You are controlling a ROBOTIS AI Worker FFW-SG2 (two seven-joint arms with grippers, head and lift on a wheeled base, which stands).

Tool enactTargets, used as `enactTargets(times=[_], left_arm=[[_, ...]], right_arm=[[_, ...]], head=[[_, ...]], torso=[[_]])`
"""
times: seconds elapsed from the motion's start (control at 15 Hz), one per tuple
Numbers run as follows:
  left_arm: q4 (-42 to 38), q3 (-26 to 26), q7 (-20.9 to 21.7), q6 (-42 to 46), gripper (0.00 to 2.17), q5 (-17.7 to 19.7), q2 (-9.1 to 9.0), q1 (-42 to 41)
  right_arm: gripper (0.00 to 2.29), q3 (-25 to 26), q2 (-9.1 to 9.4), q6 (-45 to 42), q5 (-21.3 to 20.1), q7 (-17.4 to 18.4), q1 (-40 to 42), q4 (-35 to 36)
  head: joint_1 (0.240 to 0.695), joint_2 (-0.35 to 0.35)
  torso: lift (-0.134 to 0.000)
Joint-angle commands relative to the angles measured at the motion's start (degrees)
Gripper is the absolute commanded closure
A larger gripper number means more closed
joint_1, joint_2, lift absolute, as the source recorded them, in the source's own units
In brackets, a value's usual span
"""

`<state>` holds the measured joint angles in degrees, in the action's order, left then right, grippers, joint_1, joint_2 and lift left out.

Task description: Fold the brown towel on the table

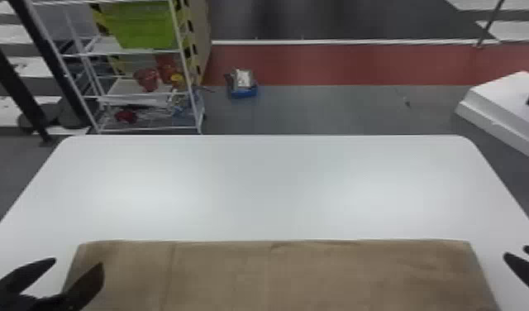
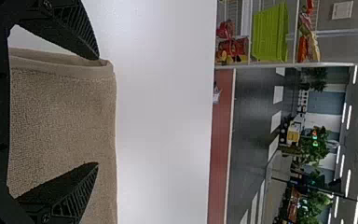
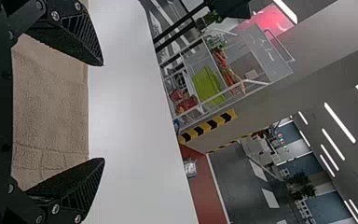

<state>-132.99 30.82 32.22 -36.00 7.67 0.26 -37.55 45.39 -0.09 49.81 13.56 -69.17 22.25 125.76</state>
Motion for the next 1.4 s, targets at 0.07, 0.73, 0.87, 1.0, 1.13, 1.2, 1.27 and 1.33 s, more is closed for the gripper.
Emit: enactTargets(times=[0.07, 0.73, 0.87, 1.0, 1.13, 1.2, 1.27, 1.33], left_arm=[[-0.17, -0.05, 0.57, 0.0, 0.08, 0.68, -0.41, -0.06], [0.18, -0.85, 1.09, 0.0, 0.08, 0.85, -0.41, -0.15], [-0.08, -0.85, 1.45, -1.06, 0.08, 0.24, -0.41, -0.59], [-0.17, 0.65, 1.27, -2.11, 0.08, 0.15, -0.41, -1.12], [-0.17, 1.09, -0.22, -3.34, 0.08, -1.7, -0.41, -1.12], [-0.17, 1.09, -1.19, -4.75, 0.08, -2.84, -0.41, -1.03], [0.01, 1.97, -1.45, -6.15, 0.08, -2.4, -0.41, -0.94], [0.18, 2.49, -1.37, -7.73, 0.08, -2.22, -0.41, -0.68]], right_arm=[[0.17, 0.4, 0.14, -0.1, -0.11, 0.27, -0.11, 0.18], [0.15, 0.31, 0.14, -1.15, 0.07, 3.08, -0.02, -0.43], [0.15, -0.3, 0.14, -2.38, -0.02, 3.25, 0.07, -0.61], [0.15, -0.74, 0.14, -3.79, -0.02, 3.52, -0.02, -1.22], [0.15, -1.8, 0.14, -4.49, -0.37, 3.61, -0.02, -1.31], [0.15, -2.06, 0.14, -4.67, -0.73, 3.61, -0.02, -1.31], [0.15, -2.06, 0.14, -4.67, -0.73, 3.61, -0.11, -1.4], [0.15, -2.06, 0.14, -4.67, -0.73, 3.61, -0.19, -1.58]], head=[[0.695, 0.031], [0.695, -0.008], [0.695, -0.014], [0.695, -0.013], [0.695, 0.006], [0.695, 0.019], [0.695, 0.036], [0.695, 0.053]], torso=[[-0.124], [-0.124], [-0.124], [-0.124], [-0.124], [-0.124], [-0.124], [-0.124]])
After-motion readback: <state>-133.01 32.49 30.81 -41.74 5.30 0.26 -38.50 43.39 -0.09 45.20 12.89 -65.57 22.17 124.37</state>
